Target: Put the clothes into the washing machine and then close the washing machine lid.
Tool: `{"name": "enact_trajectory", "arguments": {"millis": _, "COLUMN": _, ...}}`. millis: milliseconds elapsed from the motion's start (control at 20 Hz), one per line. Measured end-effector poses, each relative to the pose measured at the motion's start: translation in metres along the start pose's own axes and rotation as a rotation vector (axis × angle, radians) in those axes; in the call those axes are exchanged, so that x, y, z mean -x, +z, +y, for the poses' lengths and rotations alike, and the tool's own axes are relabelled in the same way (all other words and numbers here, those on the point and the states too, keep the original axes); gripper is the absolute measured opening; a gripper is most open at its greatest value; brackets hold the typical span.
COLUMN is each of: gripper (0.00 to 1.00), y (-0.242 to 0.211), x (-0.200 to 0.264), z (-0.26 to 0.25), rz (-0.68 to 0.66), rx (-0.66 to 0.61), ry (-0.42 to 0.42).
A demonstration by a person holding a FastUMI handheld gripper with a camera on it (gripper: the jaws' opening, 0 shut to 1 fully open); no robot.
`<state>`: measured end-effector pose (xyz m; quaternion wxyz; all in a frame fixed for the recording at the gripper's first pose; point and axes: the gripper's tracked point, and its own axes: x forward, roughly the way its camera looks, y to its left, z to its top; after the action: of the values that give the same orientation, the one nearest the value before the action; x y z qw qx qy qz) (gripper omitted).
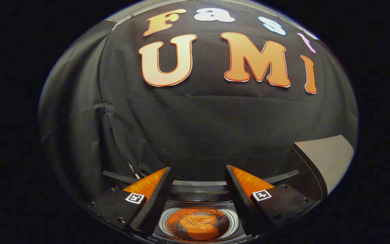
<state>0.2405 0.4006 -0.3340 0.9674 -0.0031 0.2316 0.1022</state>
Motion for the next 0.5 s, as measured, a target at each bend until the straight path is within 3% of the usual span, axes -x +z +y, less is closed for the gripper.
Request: {"name": "enact_trajectory", "arguments": {"millis": 500, "gripper": 0.99, "y": -0.019, "x": 0.022, "z": 0.004, "rz": -0.052, "rx": 0.003, "ry": 0.006}}
